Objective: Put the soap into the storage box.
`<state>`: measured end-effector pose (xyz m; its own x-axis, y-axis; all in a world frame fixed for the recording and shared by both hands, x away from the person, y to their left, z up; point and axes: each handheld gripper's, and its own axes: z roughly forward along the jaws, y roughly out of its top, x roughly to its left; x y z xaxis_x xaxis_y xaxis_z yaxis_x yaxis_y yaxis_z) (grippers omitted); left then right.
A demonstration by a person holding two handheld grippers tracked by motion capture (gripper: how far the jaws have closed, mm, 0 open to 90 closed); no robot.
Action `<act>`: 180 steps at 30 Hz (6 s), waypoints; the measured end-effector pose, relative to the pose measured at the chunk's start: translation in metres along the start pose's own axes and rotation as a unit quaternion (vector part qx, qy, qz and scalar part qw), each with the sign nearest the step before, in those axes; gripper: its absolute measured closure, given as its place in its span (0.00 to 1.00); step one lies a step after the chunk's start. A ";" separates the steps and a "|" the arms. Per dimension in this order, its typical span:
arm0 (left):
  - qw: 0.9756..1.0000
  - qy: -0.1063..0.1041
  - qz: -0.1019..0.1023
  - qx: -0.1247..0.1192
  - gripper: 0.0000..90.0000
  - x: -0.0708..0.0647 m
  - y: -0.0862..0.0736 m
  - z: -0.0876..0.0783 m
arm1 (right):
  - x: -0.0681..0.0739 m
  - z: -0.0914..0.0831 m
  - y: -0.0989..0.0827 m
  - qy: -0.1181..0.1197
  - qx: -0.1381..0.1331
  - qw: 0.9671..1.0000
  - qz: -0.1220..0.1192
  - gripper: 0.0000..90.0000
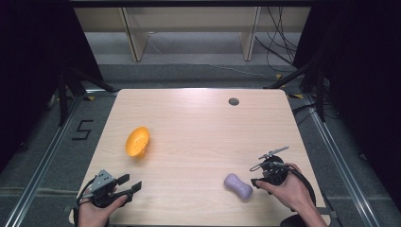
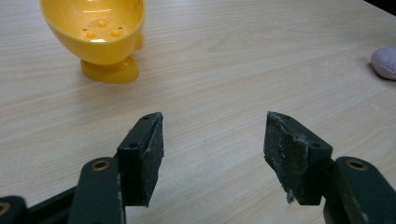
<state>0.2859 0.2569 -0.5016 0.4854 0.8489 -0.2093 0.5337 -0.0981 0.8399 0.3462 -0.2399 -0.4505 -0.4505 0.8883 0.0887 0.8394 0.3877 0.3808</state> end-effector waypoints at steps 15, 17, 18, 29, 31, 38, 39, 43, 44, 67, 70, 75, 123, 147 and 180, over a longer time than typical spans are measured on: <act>1.000 0.000 -0.003 -0.003 0.41 -0.001 0.000 0.000 | 0.022 -0.010 0.032 0.038 0.079 0.989 -0.120 0.52; 1.000 -0.003 0.003 0.000 0.41 -0.001 0.000 0.000 | 0.028 -0.007 0.041 0.036 0.094 0.986 -0.134 0.52; 1.000 -0.002 0.003 0.000 0.41 -0.001 0.000 0.000 | 0.030 -0.005 0.044 0.038 0.097 0.985 -0.135 0.52; 1.000 0.002 0.002 0.004 0.41 0.000 0.000 0.000 | 0.048 0.018 0.057 0.036 0.135 0.977 -0.163 0.51; 1.000 -0.002 0.001 -0.002 0.41 0.001 0.000 0.001 | 0.051 0.026 0.058 0.032 0.150 0.975 -0.160 0.50; 1.000 -0.004 -0.007 0.000 0.41 0.000 0.000 0.002 | 0.057 0.036 0.055 0.022 0.168 0.971 -0.170 0.49; 1.000 -0.003 -0.007 0.000 0.41 0.000 0.000 0.002 | 0.056 0.037 0.056 0.020 0.171 0.969 -0.176 0.49; 1.000 -0.003 -0.004 0.002 0.41 0.001 0.000 0.002 | 0.058 0.041 0.054 0.024 0.176 0.968 -0.179 0.49; 1.000 -0.003 -0.007 0.000 0.41 0.001 0.000 0.002 | 0.057 0.042 0.054 0.022 0.175 0.966 -0.189 0.50; 1.000 -0.004 0.001 0.002 0.41 0.001 0.000 0.003 | 0.070 0.050 0.049 -0.012 0.179 0.957 -0.226 0.56; 1.000 -0.004 0.001 0.001 0.41 0.001 0.000 0.002 | 0.071 0.050 0.046 -0.016 0.165 0.953 -0.255 0.56; 1.000 -0.005 0.001 0.001 0.41 0.001 -0.001 0.002 | 0.072 0.047 0.040 -0.028 0.141 0.951 -0.275 0.56; 0.995 -0.082 0.047 -0.030 0.38 -0.039 0.049 0.008 | 0.095 0.006 0.006 -0.165 -0.183 0.857 -0.453 0.56; 0.969 -0.235 0.067 0.040 0.39 -0.120 0.102 0.073 | 0.119 0.007 0.016 -0.151 -0.205 0.840 -0.479 0.56; 0.965 -0.246 0.004 0.087 0.55 -0.140 0.104 0.117 | 0.130 0.009 0.019 -0.145 -0.215 0.828 -0.497 0.56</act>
<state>0.3547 0.0665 -0.4436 0.7376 0.5028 -0.4507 0.6155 -0.2261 0.7550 0.3062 -0.1152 -0.4403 -0.7094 0.2276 -0.6670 -0.1165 0.8955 0.4295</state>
